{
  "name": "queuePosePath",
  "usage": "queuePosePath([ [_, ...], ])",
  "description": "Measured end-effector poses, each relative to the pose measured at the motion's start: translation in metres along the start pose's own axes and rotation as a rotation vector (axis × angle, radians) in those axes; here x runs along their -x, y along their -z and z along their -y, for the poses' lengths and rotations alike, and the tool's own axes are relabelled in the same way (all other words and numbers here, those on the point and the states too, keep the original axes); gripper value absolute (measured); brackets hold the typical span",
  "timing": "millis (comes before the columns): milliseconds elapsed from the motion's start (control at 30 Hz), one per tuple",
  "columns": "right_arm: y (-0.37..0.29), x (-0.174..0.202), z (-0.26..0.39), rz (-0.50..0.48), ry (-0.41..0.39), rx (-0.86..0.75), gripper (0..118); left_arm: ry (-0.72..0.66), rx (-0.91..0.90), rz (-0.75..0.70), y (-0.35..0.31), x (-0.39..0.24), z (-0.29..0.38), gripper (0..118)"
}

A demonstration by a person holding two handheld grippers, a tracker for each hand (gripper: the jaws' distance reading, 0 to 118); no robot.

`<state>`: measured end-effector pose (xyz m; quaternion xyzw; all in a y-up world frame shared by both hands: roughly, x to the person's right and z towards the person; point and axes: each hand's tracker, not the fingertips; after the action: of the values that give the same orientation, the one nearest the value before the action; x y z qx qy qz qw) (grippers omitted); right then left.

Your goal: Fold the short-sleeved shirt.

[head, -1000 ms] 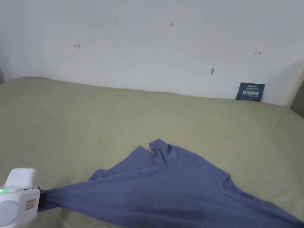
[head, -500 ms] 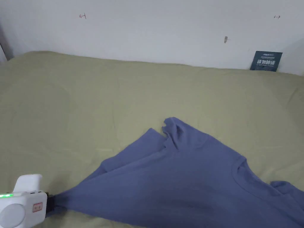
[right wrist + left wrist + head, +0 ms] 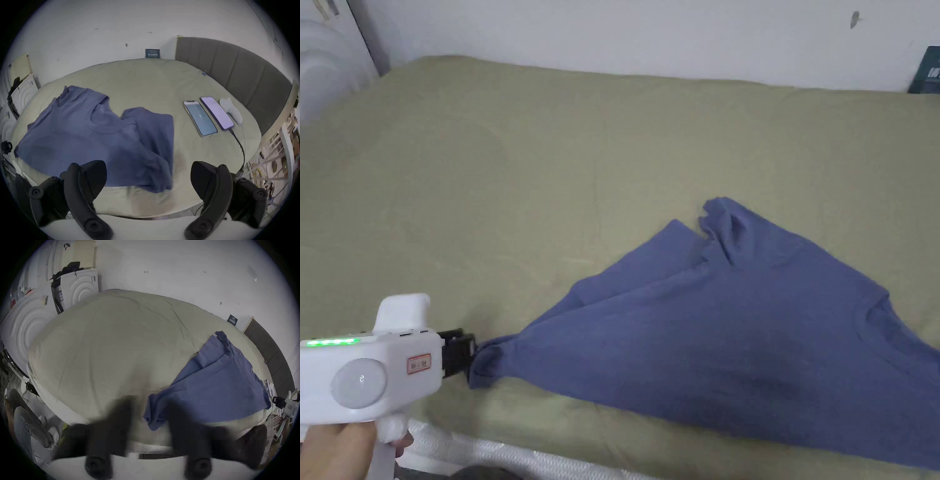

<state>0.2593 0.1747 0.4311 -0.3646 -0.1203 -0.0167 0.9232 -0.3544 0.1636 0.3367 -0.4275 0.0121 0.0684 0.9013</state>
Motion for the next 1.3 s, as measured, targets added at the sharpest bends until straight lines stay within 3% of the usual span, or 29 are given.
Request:
queuePosePath([
  [67, -0.008, 0.018, 0.006, -0.013, -0.035, -0.059, 0, 0.006, -0.034, -0.048, -0.006, 0.002, 0.005, 0],
  [200, -0.012, 0.047, 0.026, -0.139, -0.043, -0.072, 0, -0.019, 0.003, 0.020, -0.009, 0.011, 0.011, 0],
  [233, -0.033, 0.089, 0.012, -0.167, -0.046, -0.074, 0, -0.007, 0.010, 0.025, -0.008, 0.011, 0.013, 0],
  [333, -0.045, 0.140, 0.022, -0.219, -0.061, -0.066, 0, 0.000, 0.031, 0.034, 0.000, 0.013, 0.016, 0],
  [367, -0.031, 0.125, 0.033, -0.250, -0.075, -0.054, 0, -0.001, 0.044, 0.040, 0.004, 0.013, 0.015, 1],
  [400, -0.030, 0.132, 0.037, -0.252, -0.082, -0.054, 0, -0.006, 0.046, 0.049, 0.007, 0.013, 0.014, 8],
  [433, -0.029, 0.139, 0.041, -0.264, -0.095, -0.047, 0, -0.005, 0.049, 0.058, 0.011, 0.013, 0.013, 30],
  [467, -0.025, 0.142, 0.044, -0.266, -0.121, -0.037, 0, 0.000, 0.065, 0.054, 0.017, 0.011, 0.013, 80],
  [500, -0.018, 0.148, 0.054, -0.271, -0.116, -0.028, 0, 0.007, 0.085, 0.033, 0.022, 0.010, 0.013, 108],
  [533, -0.015, 0.150, 0.057, -0.293, -0.116, -0.011, 0, 0.020, 0.071, 0.037, 0.026, 0.008, 0.012, 112],
  [733, -0.003, 0.158, 0.071, -0.321, -0.142, 0.052, 0, 0.071, 0.141, 0.021, 0.060, -0.003, 0.005, 105],
  [800, -0.003, 0.165, 0.074, -0.310, -0.153, 0.058, 0, 0.088, 0.155, 0.026, 0.069, -0.007, 0.001, 60],
  [933, 0.004, 0.162, 0.068, -0.295, -0.137, 0.065, 0, 0.117, 0.163, 0.046, 0.069, -0.011, -0.004, 4],
  [1133, 0.035, 0.153, 0.031, -0.286, -0.117, 0.046, 0, 0.153, 0.163, 0.037, 0.067, -0.021, -0.002, 4],
  [1300, 0.084, 0.148, -0.042, -0.243, -0.203, -0.053, 0, 0.116, 0.170, 0.043, 0.070, -0.021, -0.001, 4],
])
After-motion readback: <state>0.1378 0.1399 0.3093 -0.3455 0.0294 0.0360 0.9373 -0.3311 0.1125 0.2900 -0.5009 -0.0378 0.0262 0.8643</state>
